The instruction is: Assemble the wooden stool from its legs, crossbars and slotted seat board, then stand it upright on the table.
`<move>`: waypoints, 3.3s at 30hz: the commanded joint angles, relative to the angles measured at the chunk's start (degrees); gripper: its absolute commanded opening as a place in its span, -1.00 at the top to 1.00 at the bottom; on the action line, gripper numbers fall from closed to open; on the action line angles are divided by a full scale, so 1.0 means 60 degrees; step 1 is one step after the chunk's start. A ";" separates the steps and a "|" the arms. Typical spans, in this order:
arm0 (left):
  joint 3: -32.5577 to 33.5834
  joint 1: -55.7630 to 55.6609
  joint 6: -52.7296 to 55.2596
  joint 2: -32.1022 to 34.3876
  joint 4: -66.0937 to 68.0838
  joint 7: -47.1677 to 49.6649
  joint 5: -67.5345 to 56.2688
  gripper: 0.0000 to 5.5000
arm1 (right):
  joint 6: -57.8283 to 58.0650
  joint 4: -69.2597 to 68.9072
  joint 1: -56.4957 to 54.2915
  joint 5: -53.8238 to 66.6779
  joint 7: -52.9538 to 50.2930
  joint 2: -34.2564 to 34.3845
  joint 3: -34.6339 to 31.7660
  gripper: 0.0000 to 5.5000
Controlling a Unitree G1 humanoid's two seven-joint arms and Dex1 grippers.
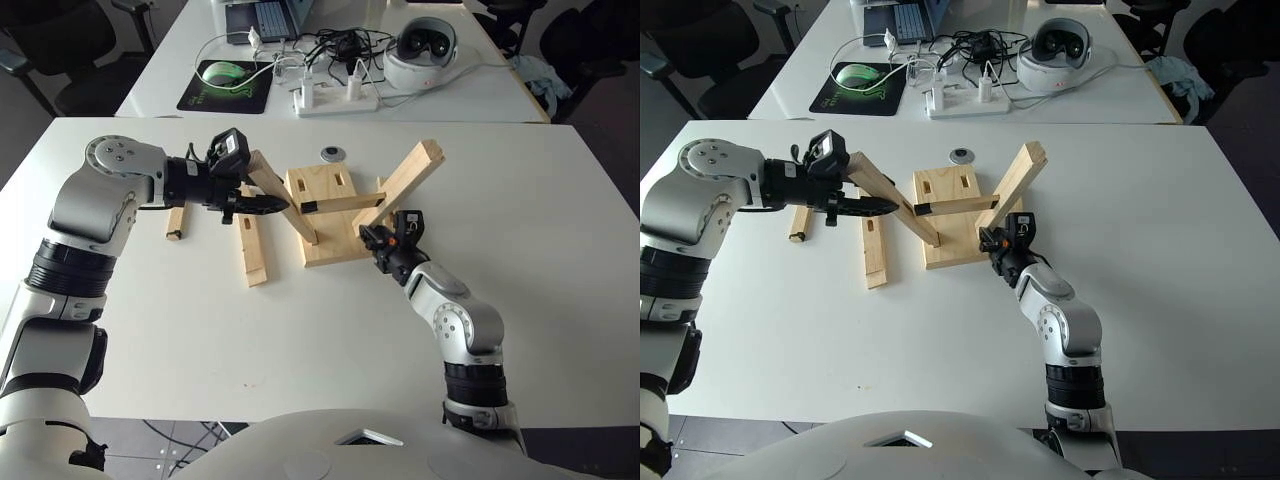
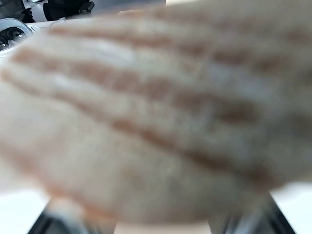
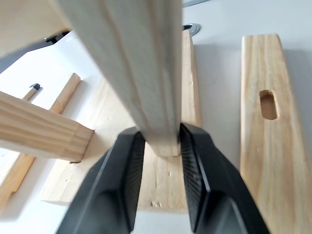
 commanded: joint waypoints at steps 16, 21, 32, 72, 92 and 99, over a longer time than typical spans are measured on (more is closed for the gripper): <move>-0.1681 0.1291 0.0855 -0.0581 -0.0758 0.0455 0.0940 0.26 | 0.1234 0.0670 0.0632 0.0715 0.0214 0.0392 -0.0049 0.63; -0.1761 0.1206 0.0881 -0.0733 -0.0592 0.0532 0.1026 0.26 | 0.1252 0.0688 0.0654 0.0712 0.0261 0.0362 -0.0016 0.63; -0.1609 0.0148 0.0932 -0.1676 0.0554 0.0419 0.0931 0.26 | 0.1136 0.0603 0.0762 0.0655 0.0410 0.0274 0.0207 0.63; -0.1622 0.0582 0.1324 -0.1650 -0.0137 0.0289 0.1223 0.26 | 0.0610 0.0109 0.0571 0.0040 0.1161 -0.1264 0.1941 0.64; -0.2223 -0.0178 0.1161 -0.2865 0.0797 0.0439 0.1605 0.26 | 0.0050 0.0110 0.0511 -0.0023 0.1555 -0.1386 0.2609 0.64; -0.2323 -0.0396 0.1229 -0.2958 0.0642 0.0353 0.1655 0.26 | -0.0044 0.0011 0.0430 -0.0221 0.1537 -0.1556 0.2912 0.64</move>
